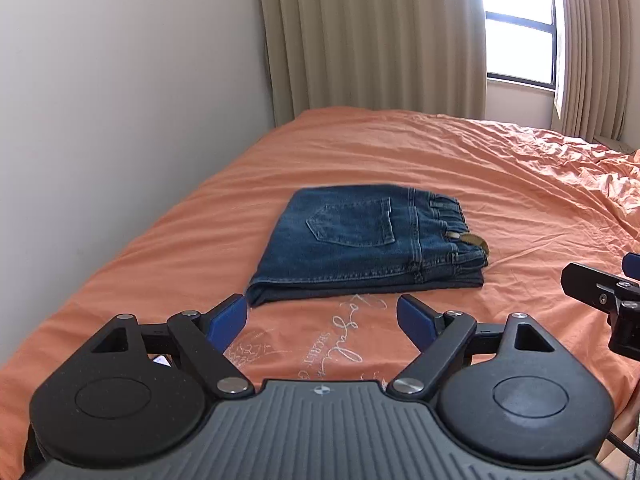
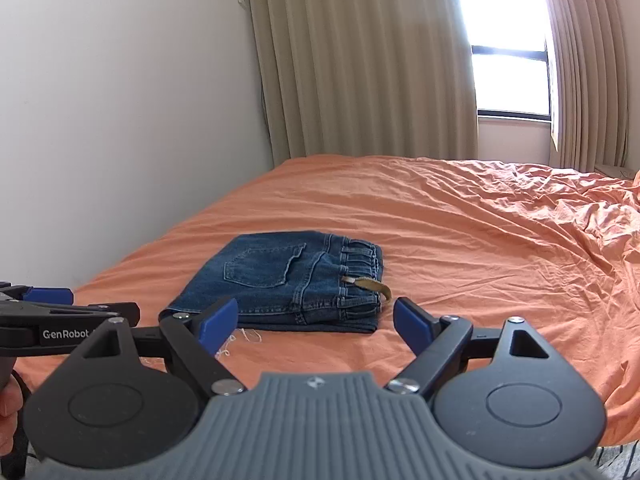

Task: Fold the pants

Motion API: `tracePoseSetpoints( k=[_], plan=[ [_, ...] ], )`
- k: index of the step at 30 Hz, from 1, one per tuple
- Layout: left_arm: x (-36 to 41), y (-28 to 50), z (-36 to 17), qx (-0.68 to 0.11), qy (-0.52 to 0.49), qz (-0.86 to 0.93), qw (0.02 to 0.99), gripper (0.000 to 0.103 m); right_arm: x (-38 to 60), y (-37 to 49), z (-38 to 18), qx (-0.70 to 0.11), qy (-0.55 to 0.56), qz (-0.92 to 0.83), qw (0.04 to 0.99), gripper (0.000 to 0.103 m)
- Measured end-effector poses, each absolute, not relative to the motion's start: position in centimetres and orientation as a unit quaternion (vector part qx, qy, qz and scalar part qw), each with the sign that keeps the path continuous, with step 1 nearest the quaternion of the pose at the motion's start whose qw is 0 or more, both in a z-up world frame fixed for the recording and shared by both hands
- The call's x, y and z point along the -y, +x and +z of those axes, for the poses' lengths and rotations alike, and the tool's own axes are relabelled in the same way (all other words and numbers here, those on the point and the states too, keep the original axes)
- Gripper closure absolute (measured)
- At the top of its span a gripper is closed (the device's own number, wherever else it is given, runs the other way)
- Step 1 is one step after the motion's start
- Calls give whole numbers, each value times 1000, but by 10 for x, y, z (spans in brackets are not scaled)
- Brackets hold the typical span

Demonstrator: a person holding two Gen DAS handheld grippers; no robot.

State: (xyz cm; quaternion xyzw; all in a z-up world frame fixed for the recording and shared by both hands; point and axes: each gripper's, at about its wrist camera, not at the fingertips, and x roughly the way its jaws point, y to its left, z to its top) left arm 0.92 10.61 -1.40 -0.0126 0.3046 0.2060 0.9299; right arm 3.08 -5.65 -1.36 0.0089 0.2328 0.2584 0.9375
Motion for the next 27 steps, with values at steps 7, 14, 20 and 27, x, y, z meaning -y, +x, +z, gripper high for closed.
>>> tracePoseSetpoints(
  k=[7, 14, 20, 27],
  plan=[
    [-118, 31, -43, -341, -22, 207, 917, 4, 34, 68, -44, -266, -6, 260, 928, 22],
    [-123, 49, -52, -355, -23, 198, 913, 4, 21, 94, -55, -282, -12, 256, 925, 22],
    [-124, 55, -54, -358, -23, 197, 912, 4, 22, 101, -59, -287, -8, 255, 923, 22],
    [-122, 55, -52, -360, -25, 195, 912, 4, 29, 101, -55, -287, 3, 253, 924, 22]
  ],
)
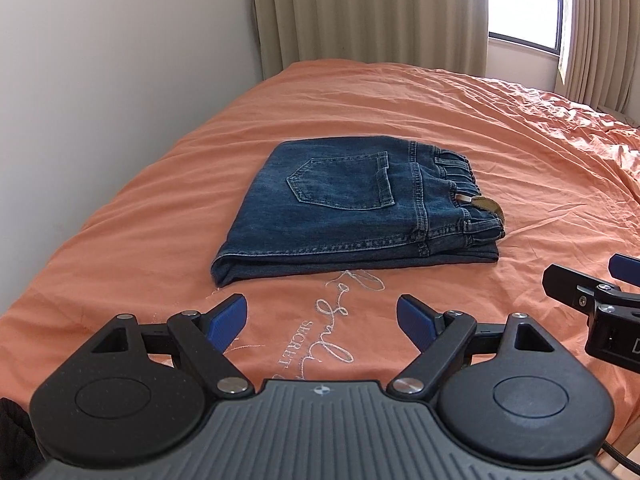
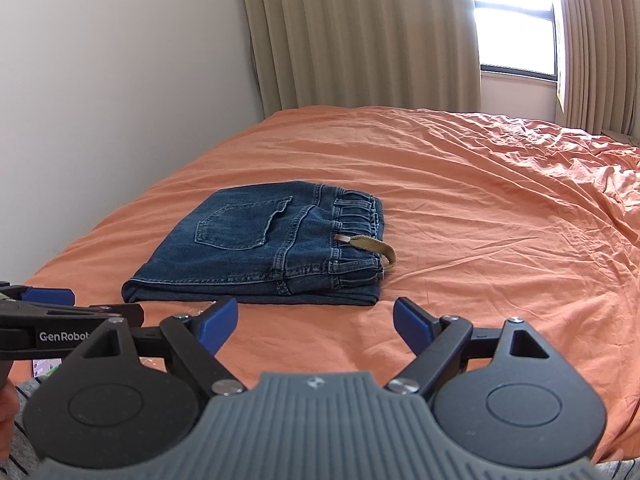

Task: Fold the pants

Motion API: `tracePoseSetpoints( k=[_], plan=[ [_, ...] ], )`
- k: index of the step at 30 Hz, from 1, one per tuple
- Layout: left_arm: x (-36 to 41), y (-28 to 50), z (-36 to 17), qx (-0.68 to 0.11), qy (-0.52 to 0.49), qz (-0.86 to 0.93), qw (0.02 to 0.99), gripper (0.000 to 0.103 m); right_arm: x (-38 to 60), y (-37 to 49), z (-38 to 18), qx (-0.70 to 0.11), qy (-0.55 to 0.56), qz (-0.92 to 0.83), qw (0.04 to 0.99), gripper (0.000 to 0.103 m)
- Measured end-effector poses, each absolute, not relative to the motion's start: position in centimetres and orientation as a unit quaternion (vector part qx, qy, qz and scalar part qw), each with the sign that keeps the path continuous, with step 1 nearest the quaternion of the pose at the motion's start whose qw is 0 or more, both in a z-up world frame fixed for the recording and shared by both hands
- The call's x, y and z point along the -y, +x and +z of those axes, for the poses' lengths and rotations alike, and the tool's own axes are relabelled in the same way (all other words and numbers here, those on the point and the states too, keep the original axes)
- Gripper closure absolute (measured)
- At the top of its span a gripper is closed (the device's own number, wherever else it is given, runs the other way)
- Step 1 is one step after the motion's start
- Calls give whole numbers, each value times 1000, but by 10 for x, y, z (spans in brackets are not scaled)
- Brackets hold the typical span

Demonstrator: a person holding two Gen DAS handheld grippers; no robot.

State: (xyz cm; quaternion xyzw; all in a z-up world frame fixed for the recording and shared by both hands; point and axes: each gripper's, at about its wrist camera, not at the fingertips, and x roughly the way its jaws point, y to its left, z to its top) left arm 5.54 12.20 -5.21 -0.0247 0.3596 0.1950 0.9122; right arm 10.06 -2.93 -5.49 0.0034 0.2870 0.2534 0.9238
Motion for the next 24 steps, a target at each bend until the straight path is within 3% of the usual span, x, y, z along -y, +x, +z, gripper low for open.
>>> tracePoseSetpoints(
  k=[24],
  plan=[
    [-110, 45, -44, -354, -27, 192, 915, 4, 32, 92, -44, -274, 10, 252, 928, 22]
  ],
)
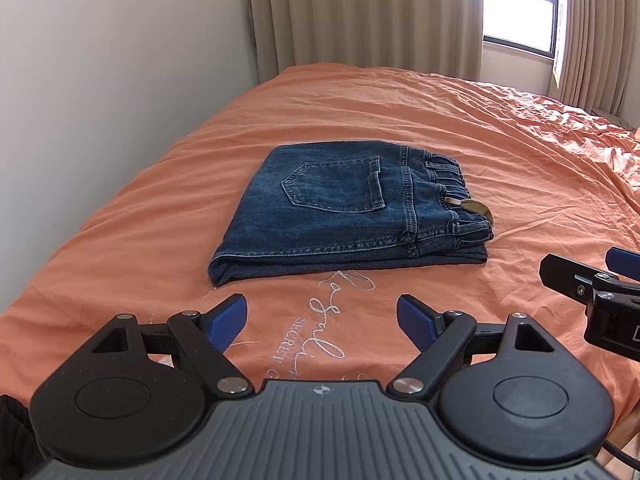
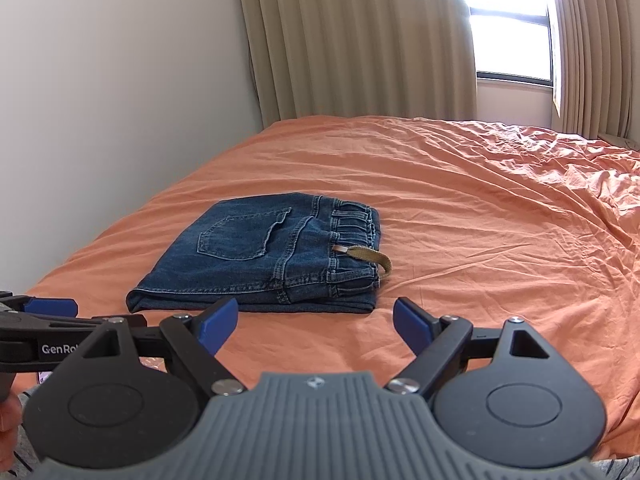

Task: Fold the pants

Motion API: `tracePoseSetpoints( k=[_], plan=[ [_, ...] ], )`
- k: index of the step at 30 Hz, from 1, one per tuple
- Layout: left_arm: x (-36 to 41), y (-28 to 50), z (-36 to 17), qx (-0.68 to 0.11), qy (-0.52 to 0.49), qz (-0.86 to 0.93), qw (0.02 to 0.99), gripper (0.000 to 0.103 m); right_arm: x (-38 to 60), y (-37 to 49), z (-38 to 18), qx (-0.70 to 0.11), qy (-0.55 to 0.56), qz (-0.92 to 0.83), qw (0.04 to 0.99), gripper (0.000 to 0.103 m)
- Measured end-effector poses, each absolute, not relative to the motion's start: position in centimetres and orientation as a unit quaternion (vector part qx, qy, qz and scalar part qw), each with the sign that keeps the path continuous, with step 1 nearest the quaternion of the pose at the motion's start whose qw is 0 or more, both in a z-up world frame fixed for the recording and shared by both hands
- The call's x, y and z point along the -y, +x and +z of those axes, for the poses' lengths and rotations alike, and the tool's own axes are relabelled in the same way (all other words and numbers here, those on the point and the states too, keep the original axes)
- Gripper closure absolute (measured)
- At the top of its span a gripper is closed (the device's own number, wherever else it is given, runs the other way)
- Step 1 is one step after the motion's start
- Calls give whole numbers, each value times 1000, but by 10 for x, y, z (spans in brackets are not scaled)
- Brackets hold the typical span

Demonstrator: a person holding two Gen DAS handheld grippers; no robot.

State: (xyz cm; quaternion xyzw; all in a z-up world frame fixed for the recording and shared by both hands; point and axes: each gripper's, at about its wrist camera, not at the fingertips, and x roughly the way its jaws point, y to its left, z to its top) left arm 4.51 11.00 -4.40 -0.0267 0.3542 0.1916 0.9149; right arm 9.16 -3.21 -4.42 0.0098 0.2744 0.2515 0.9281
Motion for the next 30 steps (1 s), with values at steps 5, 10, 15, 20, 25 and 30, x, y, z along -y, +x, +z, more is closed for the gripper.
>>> tracePoseSetpoints(
  k=[5, 10, 15, 20, 25, 30],
  plan=[
    [-109, 42, -41, -352, -29, 192, 916, 4, 32, 91, -43, -274, 10, 252, 928, 22],
    [-109, 41, -39, -349, -30, 193, 916, 4, 31, 90, -41, -273, 10, 252, 928, 22],
    [-108, 39, -38, -348, -30, 191, 917, 4, 30, 89, -38, -272, 11, 253, 928, 22],
    [-107, 39, -37, -348, -29, 190, 918, 4, 31, 88, -37, -274, 12, 252, 928, 22],
    [-106, 37, -36, -345, -30, 190, 919, 4, 31, 90, -37, -281, 14, 248, 927, 22],
    [-104, 36, -35, -344, -24, 187, 920, 4, 30, 89, -38, -284, 12, 246, 927, 22]
  ],
)
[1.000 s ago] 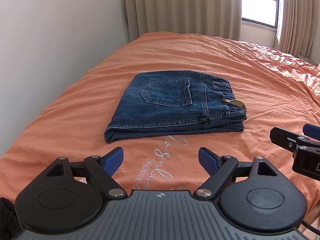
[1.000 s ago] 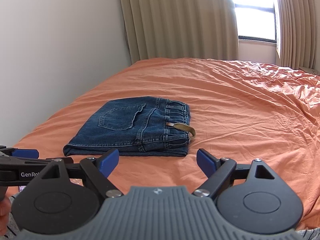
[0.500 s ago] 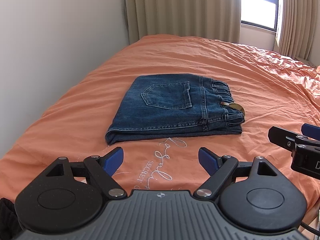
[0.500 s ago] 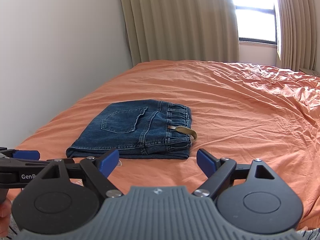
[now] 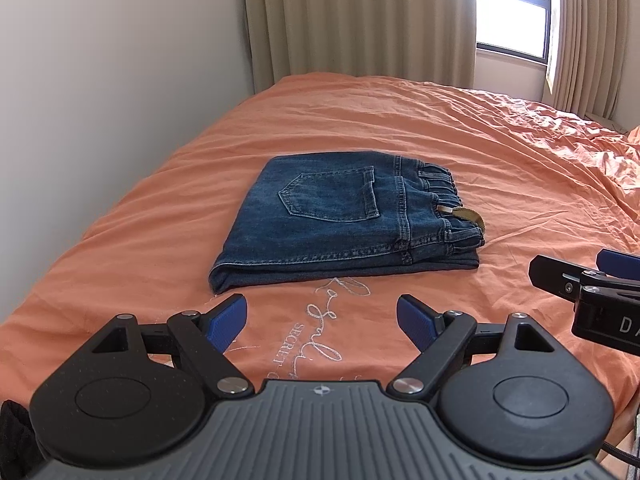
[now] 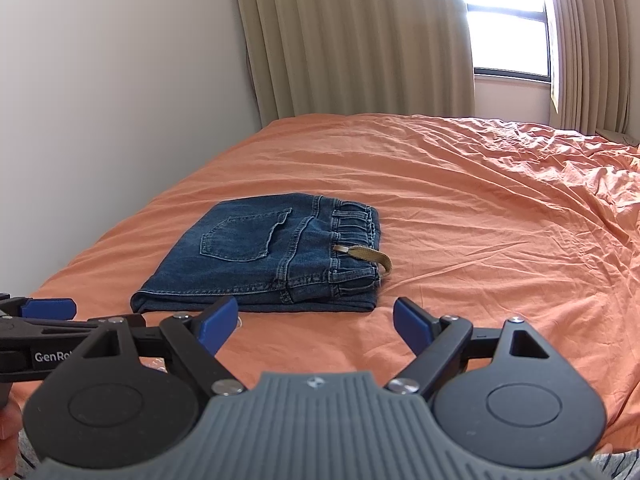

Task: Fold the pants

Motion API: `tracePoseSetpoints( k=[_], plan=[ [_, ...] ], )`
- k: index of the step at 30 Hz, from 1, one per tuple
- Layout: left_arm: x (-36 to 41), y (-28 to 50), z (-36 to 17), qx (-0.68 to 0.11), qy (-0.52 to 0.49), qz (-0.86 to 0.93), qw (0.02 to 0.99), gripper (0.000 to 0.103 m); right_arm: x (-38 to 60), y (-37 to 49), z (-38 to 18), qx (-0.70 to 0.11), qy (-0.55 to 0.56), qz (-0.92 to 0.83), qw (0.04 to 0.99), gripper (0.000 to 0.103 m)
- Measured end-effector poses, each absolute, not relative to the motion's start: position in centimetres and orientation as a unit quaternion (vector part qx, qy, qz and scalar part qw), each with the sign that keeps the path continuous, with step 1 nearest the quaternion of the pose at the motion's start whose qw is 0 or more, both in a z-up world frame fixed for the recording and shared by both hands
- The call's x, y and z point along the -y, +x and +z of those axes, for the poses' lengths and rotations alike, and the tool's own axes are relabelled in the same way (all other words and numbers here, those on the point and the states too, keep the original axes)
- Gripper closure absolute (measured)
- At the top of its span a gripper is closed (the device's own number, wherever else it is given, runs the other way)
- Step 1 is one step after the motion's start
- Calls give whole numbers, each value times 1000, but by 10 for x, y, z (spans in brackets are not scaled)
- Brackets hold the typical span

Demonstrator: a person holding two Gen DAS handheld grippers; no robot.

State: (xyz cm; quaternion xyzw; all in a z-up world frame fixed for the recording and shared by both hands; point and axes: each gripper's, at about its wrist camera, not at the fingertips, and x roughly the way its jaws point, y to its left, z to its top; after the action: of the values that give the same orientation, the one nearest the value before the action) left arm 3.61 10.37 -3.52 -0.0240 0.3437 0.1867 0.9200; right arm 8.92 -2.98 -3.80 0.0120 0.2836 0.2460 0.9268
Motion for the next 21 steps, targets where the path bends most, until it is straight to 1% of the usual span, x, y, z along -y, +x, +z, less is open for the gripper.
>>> tracePoseSetpoints(
  k=[21],
  plan=[
    [-99, 33, -33, -333, -13, 185, 924, 4, 32, 89, -41, -291, 12, 238, 927, 22]
  ],
)
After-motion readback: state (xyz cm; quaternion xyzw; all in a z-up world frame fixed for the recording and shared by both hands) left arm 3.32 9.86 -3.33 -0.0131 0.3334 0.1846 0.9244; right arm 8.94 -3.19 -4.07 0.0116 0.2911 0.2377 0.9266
